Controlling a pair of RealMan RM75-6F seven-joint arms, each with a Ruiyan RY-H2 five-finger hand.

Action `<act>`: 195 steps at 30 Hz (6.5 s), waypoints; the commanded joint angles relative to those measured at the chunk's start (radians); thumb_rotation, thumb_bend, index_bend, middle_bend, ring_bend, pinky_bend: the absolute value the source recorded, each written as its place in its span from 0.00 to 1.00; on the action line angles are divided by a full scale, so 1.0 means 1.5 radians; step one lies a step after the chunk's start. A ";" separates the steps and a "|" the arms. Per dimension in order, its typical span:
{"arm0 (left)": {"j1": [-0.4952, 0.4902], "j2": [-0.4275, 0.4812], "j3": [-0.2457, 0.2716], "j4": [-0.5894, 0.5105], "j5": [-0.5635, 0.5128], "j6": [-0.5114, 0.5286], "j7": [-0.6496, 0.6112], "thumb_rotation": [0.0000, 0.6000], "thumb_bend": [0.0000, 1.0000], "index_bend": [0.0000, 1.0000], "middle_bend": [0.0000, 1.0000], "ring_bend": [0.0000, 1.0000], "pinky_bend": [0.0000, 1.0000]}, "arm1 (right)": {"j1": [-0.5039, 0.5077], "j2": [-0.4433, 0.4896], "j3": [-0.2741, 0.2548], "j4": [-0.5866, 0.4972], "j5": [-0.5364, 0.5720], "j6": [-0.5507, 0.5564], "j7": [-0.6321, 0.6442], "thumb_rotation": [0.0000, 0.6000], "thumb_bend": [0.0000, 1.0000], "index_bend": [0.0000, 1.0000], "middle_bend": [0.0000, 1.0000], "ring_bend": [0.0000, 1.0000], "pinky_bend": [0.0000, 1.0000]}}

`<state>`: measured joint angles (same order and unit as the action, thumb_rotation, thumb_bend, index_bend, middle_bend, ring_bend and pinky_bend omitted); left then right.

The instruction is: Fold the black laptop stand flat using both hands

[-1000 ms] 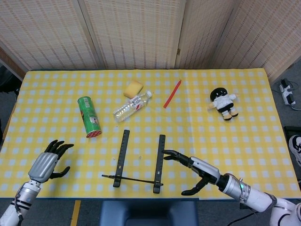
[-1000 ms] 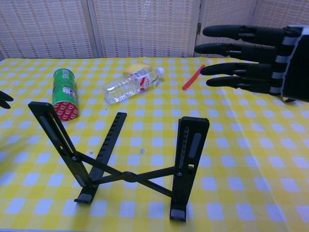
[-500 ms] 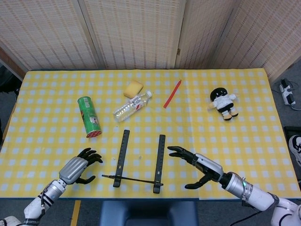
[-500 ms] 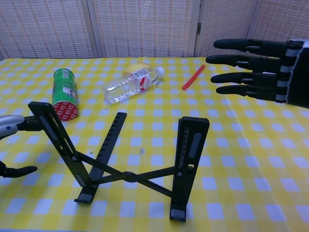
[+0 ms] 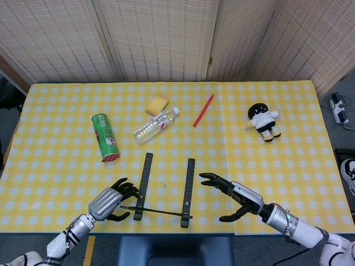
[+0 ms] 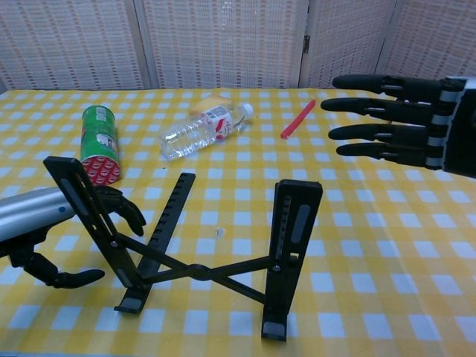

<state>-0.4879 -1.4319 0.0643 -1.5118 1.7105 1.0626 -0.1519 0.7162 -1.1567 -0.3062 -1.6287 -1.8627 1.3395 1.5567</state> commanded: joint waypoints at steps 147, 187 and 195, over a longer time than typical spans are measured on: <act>-0.046 -0.043 0.035 0.050 -0.031 0.007 0.005 1.00 0.53 0.52 0.34 0.20 0.02 | 0.058 -0.111 -0.033 0.008 0.001 -0.094 0.029 0.80 0.00 0.00 0.02 0.07 0.00; 0.004 0.034 0.022 -0.028 -0.090 0.055 0.051 1.00 0.51 0.23 0.30 0.16 0.01 | 0.018 -0.104 -0.018 -0.002 0.028 -0.103 -0.120 0.80 0.00 0.00 0.02 0.08 0.00; 0.036 0.078 0.019 -0.056 -0.093 0.102 0.055 1.00 0.50 0.23 0.30 0.15 0.00 | -0.005 -0.102 -0.007 -0.018 0.042 -0.106 -0.214 0.82 0.00 0.00 0.01 0.08 0.00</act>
<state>-0.4391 -1.3232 0.0943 -1.5889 1.5718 1.2083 -0.0717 0.7215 -1.3117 -0.3225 -1.6483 -1.8068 1.1823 1.2648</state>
